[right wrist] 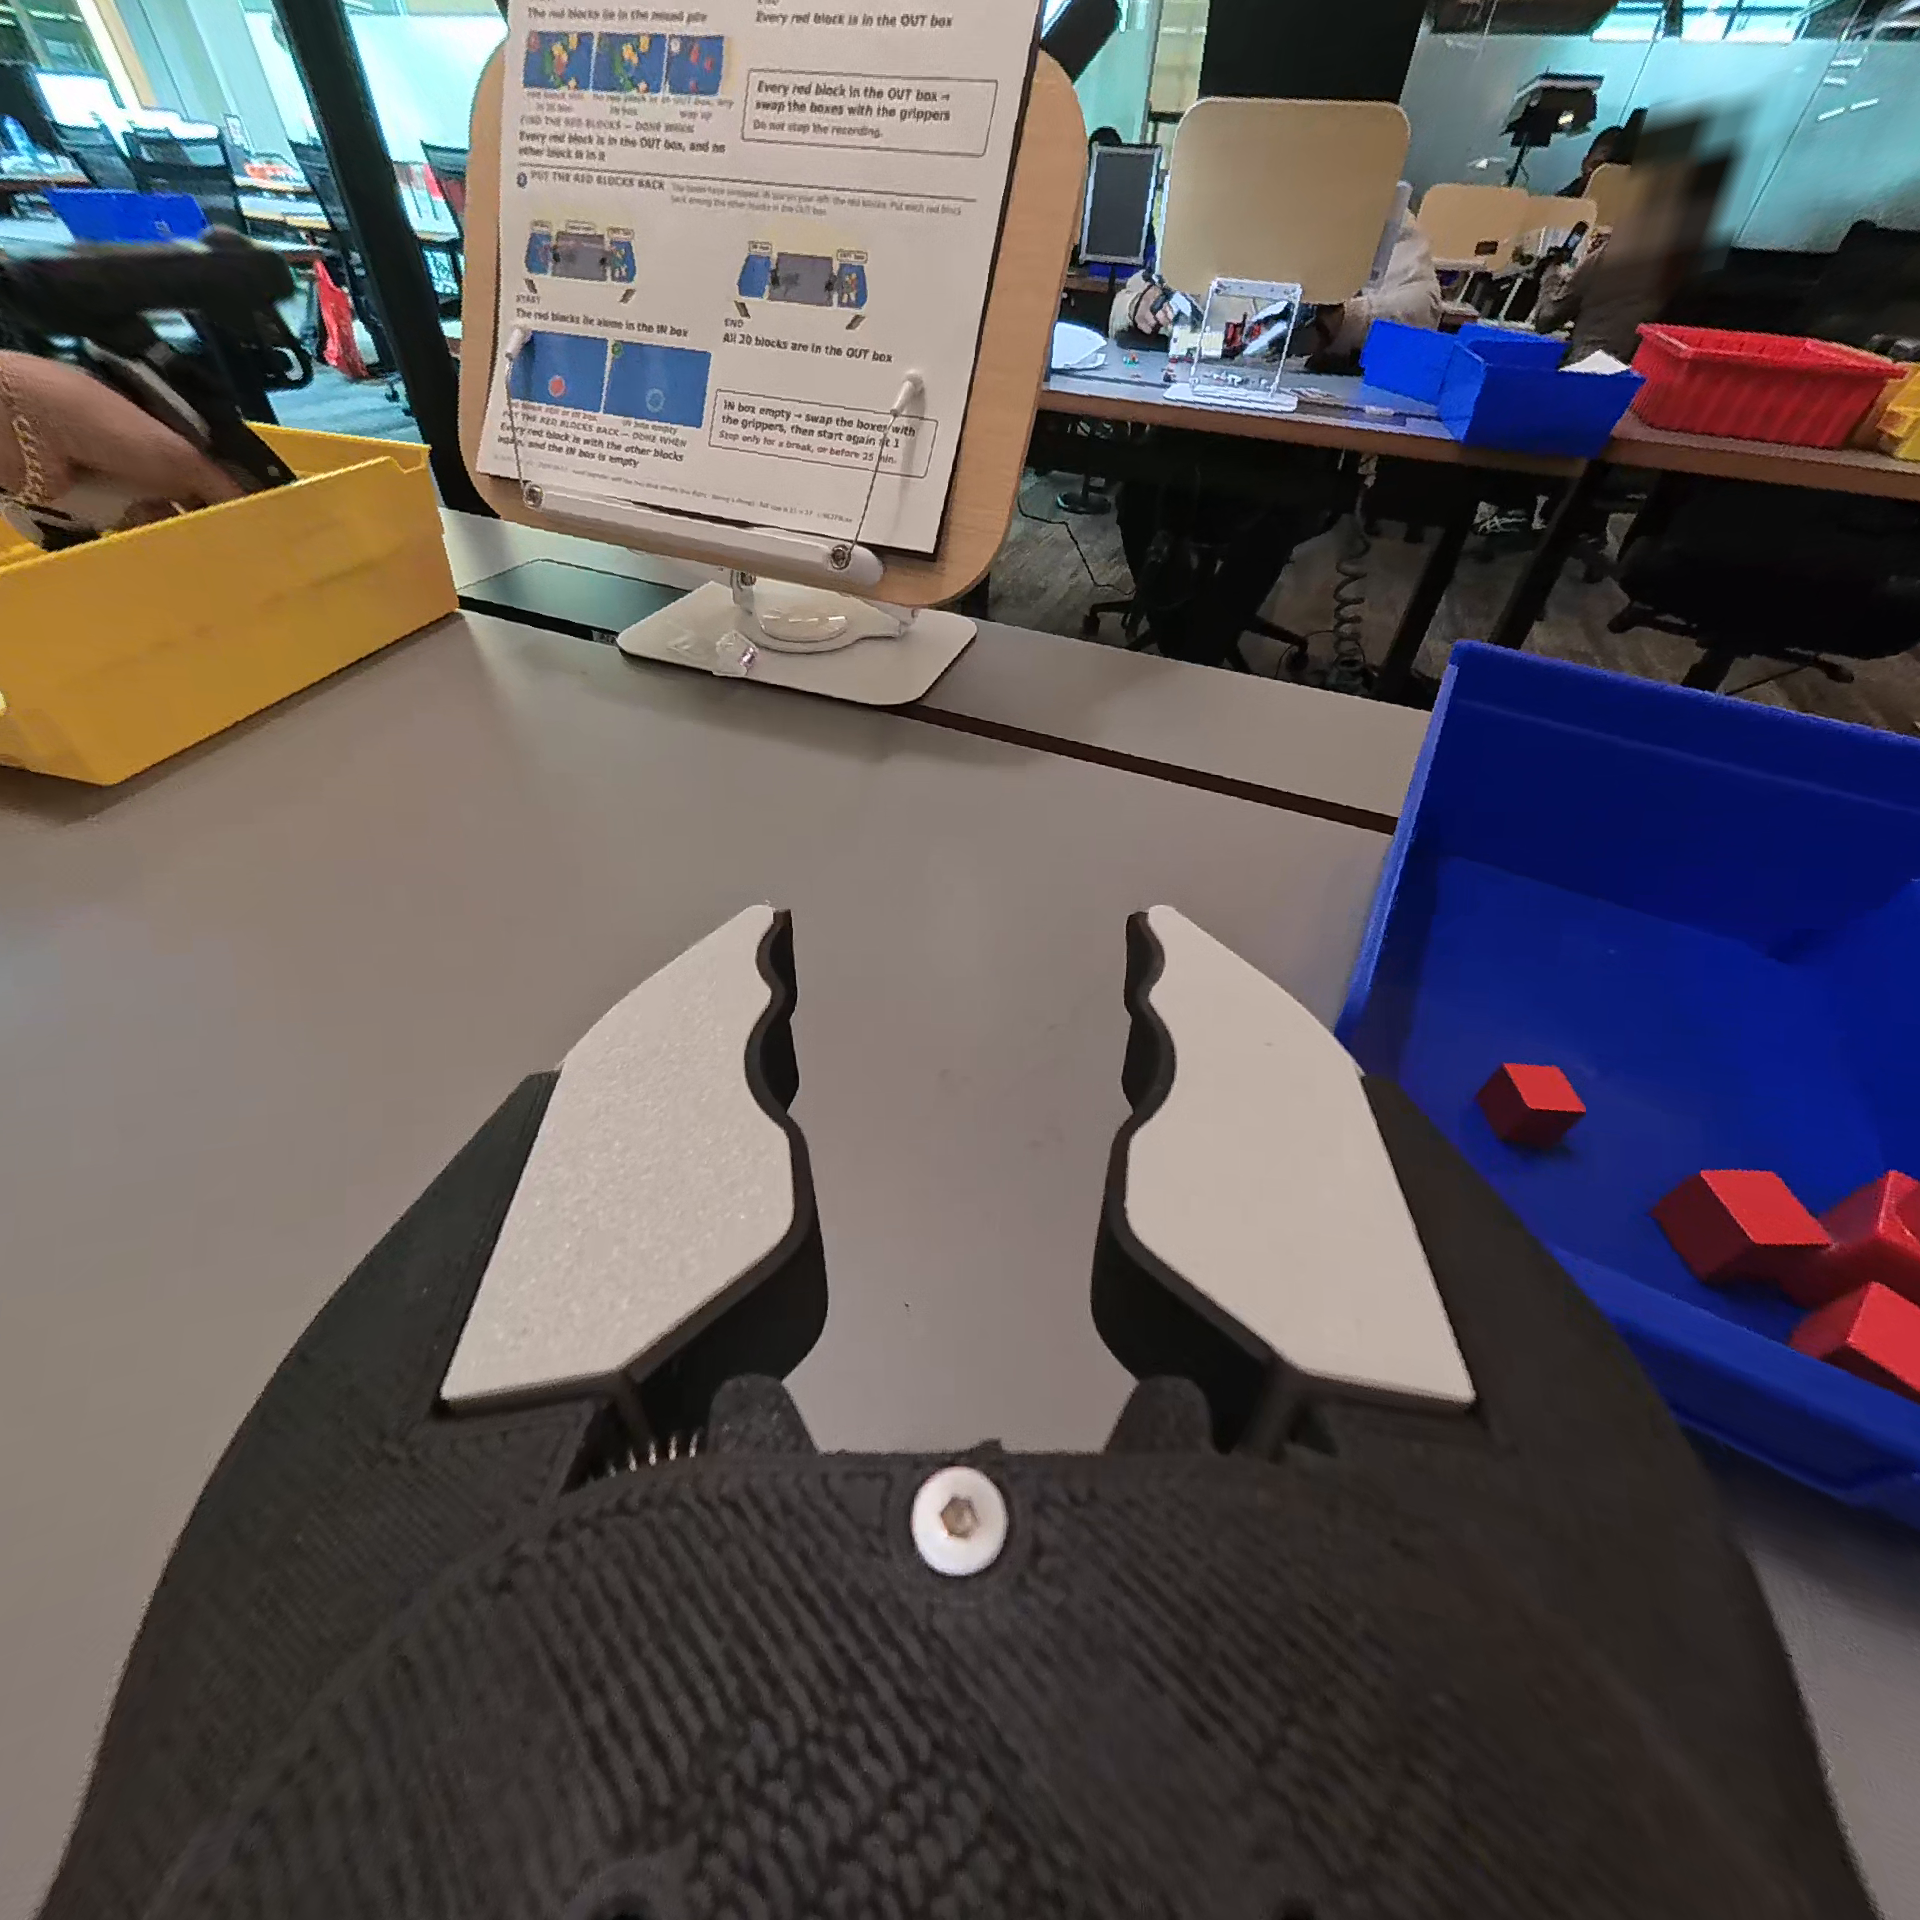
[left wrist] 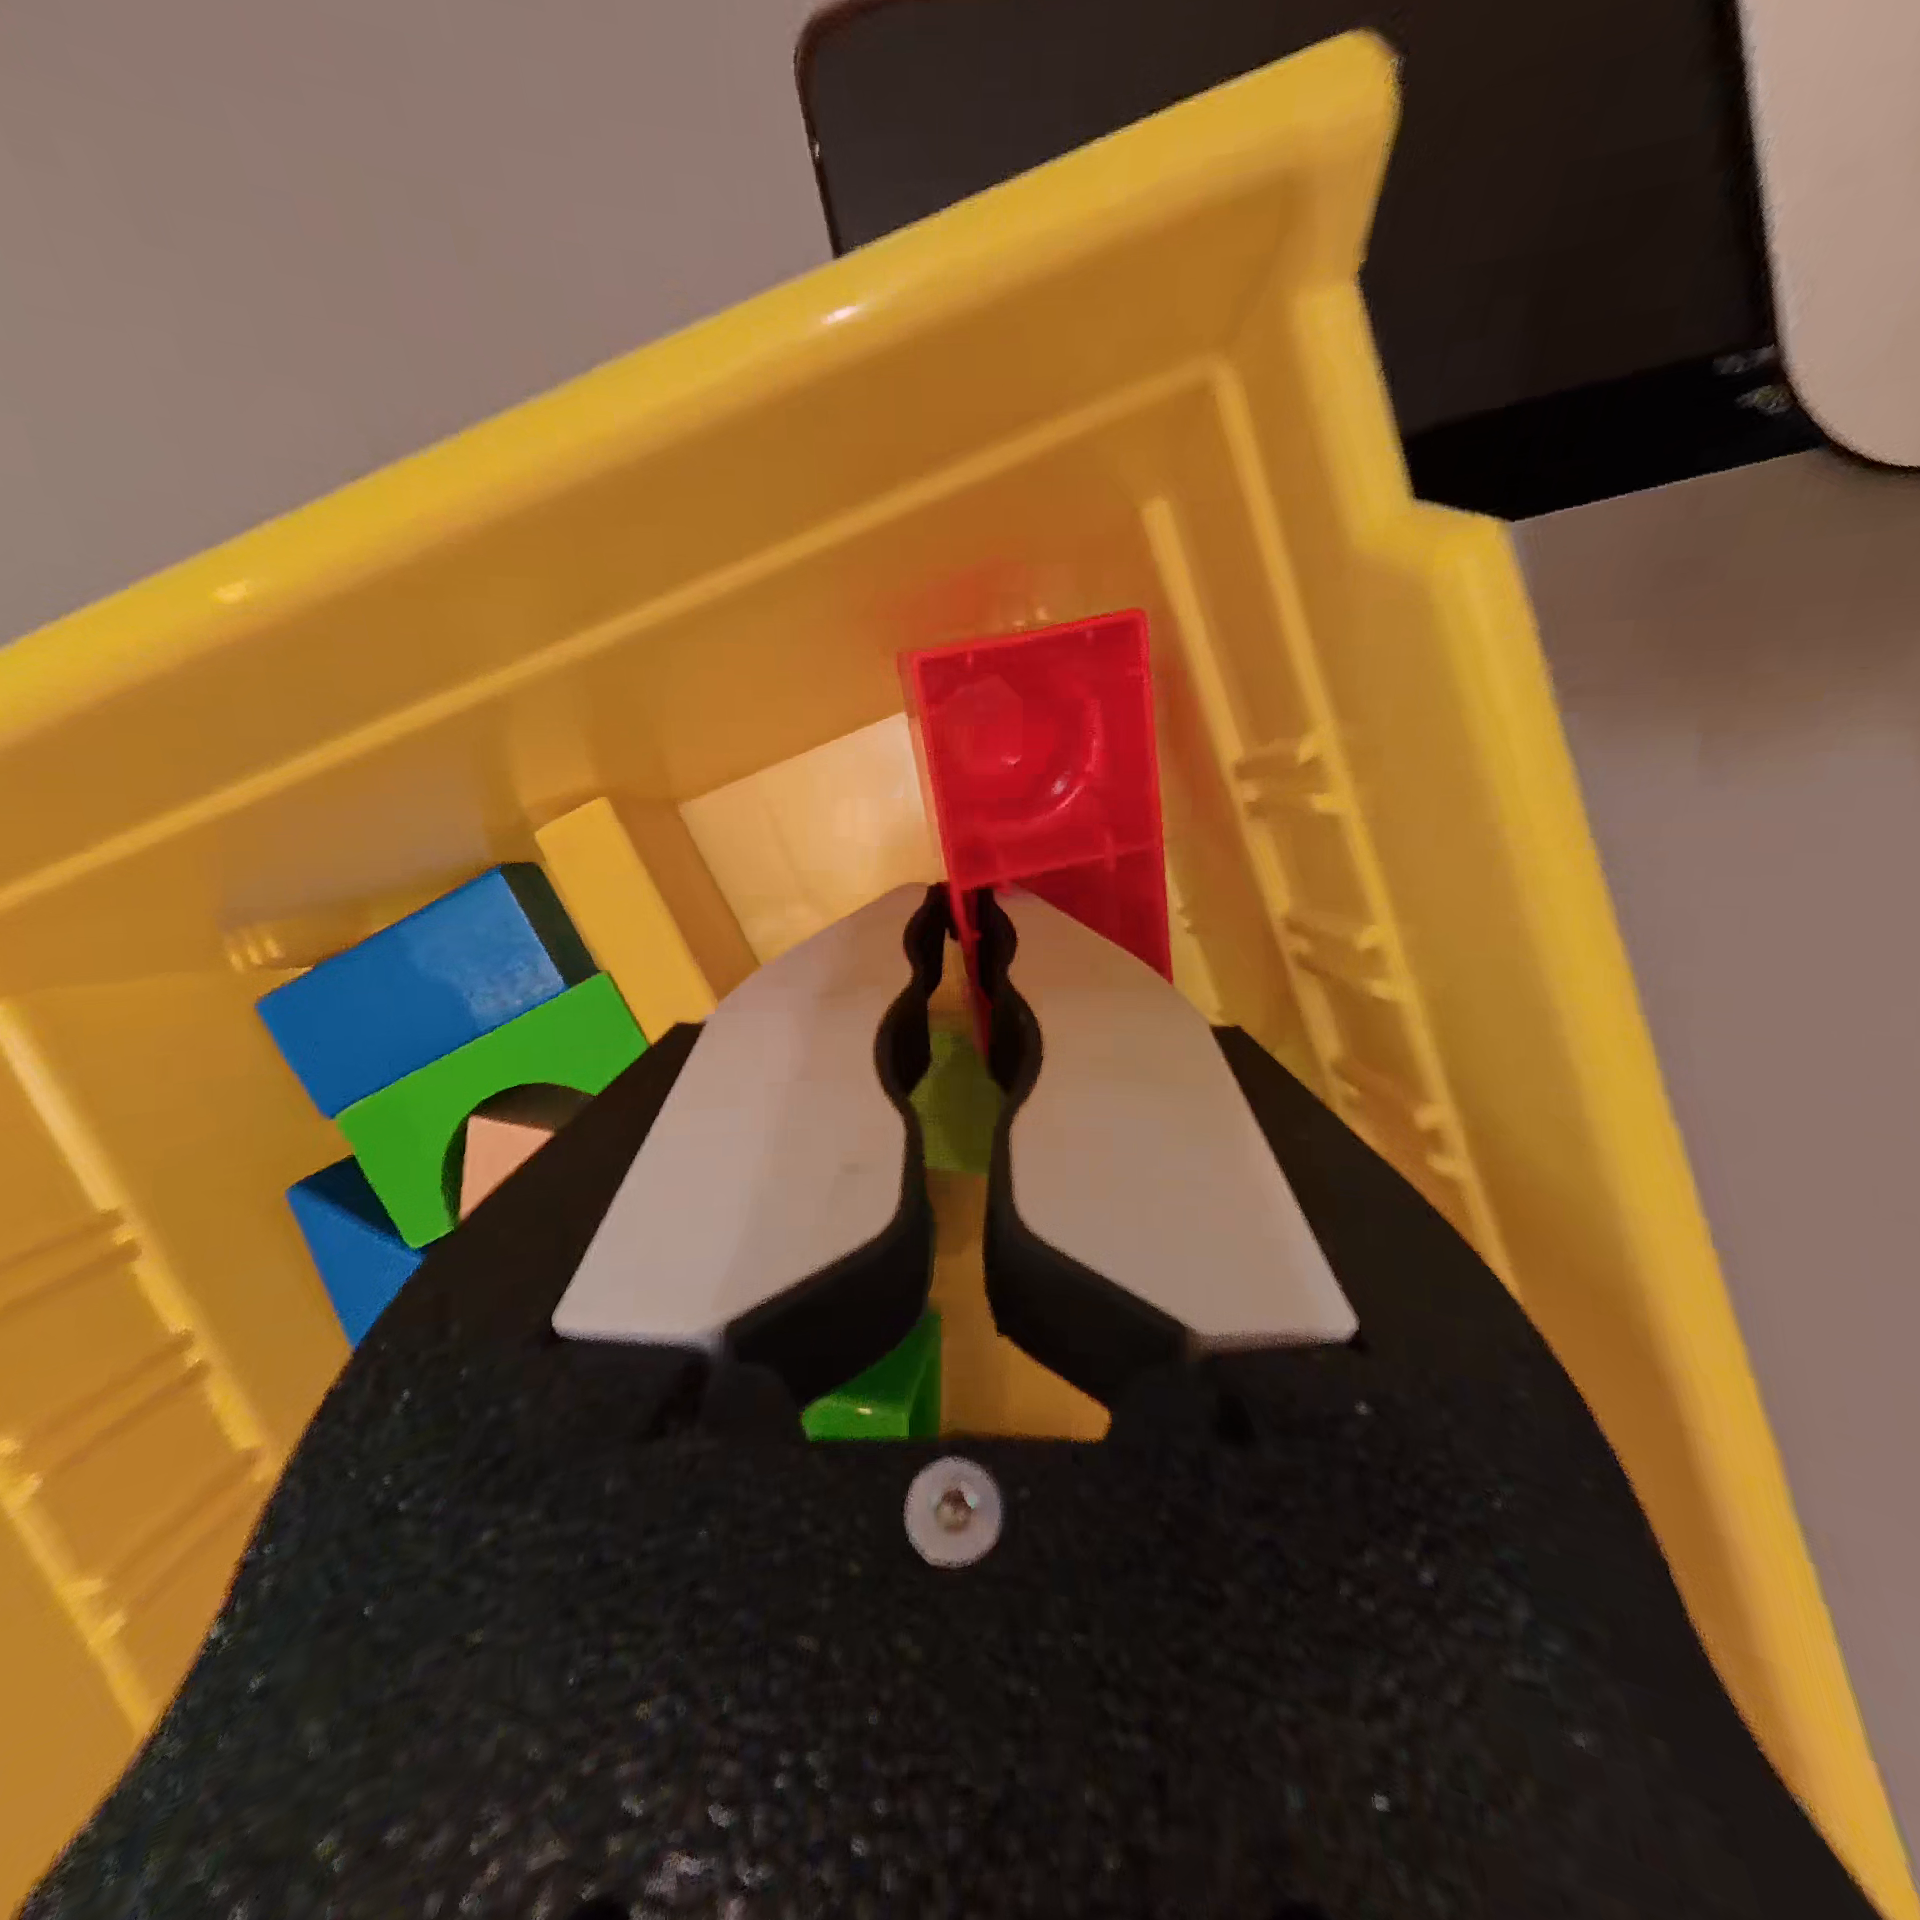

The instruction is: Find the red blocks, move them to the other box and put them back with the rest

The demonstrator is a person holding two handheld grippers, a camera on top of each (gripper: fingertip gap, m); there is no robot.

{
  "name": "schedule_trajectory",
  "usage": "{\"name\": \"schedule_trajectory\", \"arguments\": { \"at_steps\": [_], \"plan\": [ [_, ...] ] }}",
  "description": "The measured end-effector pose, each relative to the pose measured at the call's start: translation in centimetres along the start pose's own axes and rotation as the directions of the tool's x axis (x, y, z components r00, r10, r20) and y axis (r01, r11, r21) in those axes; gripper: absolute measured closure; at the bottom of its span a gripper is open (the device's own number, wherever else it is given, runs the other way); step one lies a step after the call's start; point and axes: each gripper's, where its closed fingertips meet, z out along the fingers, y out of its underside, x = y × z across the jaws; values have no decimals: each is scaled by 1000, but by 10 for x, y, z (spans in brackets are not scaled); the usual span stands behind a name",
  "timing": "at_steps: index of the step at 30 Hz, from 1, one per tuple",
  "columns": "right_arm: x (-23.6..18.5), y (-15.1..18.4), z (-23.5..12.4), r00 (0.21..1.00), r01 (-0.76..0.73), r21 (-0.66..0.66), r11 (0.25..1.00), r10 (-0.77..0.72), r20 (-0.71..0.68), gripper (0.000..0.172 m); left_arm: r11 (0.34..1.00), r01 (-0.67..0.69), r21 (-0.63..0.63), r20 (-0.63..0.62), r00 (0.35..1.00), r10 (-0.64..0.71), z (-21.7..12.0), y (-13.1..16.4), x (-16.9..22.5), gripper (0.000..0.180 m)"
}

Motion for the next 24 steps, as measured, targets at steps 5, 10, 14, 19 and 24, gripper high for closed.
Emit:
{"name": "schedule_trajectory", "arguments": {
  "at_steps": [5, 10, 14, 19, 24],
  "plan": [
    [-5, -4, -1, 1000, -5, 17, 1000, 4, 20, 111, 990, -58, 129, 49, 997, 52, -37, -11, -8, 176],
    [-27, -15, 6, 995, 32, 36, 999, -35, 92, 111, 934, -52, 354, -6, 998, 58, -111, -24, 3, 176],
    [-66, -33, 17, 967, -1, 83, 997, -20, 253, 110, 808, -33, 589, -160, 975, 157, -187, -24, 58, 176],
    [-127, -65, 19, 810, -295, 134, 946, 173, 560, 109, 576, 63, 815, -377, 813, 444, -259, 8, 183, 176],
    [-161, -75, 13, 671, -441, 138, 887, 223, 708, 109, 464, 290, 837, -547, 462, 698, -298, 65, 312, 176]
  ]
}}
